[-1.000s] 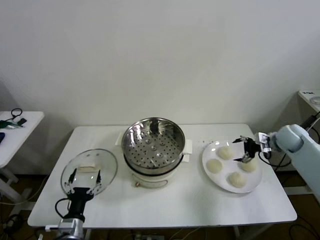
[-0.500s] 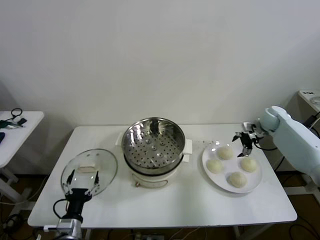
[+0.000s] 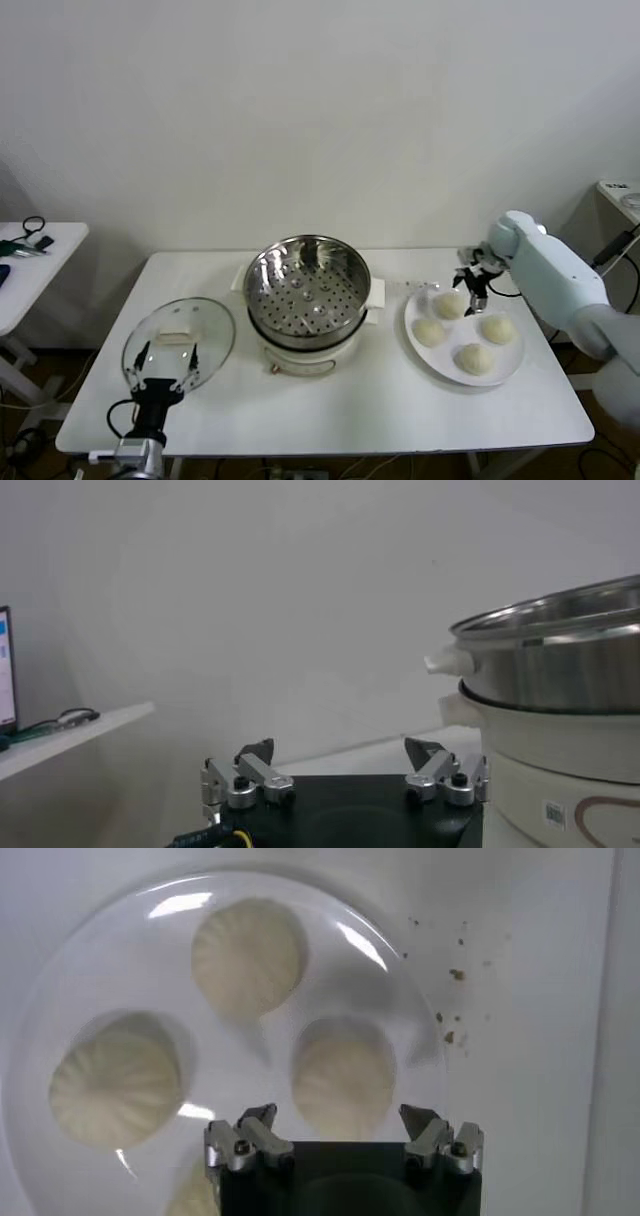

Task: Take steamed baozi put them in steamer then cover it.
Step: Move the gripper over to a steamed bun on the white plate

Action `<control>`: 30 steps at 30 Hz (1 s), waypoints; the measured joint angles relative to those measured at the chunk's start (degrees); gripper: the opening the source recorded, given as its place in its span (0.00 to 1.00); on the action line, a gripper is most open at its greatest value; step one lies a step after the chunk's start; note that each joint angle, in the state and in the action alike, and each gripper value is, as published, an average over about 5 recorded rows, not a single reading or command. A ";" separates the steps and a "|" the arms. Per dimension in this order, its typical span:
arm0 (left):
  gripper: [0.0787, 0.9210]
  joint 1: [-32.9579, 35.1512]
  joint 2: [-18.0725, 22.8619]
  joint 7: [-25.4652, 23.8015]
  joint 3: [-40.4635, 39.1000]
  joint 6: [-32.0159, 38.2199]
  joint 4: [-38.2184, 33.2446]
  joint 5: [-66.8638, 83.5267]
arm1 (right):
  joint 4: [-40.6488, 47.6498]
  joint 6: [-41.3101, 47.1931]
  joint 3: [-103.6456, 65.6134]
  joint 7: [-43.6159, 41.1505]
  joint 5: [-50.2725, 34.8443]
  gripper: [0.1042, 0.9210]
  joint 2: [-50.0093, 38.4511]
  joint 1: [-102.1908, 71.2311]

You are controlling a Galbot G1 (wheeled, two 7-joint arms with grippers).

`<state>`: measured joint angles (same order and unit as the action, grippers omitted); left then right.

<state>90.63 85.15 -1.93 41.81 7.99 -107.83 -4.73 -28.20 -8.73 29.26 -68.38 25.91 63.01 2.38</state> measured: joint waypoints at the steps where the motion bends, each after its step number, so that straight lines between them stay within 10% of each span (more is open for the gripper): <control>1: 0.88 0.00 -0.03 0.00 0.02 0.03 0.08 0.00 | 0.67 -0.18 -0.37 0.17 0.65 0.88 0.51 0.03; 30: 0.88 0.56 -0.06 0.11 0.01 0.70 0.78 -0.20 | 9.28 -2.61 -5.34 0.70 10.04 0.79 6.24 0.66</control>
<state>91.18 85.09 -1.82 41.82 8.69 -107.05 -4.93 -18.91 -11.34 23.93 -67.68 35.96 69.25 3.04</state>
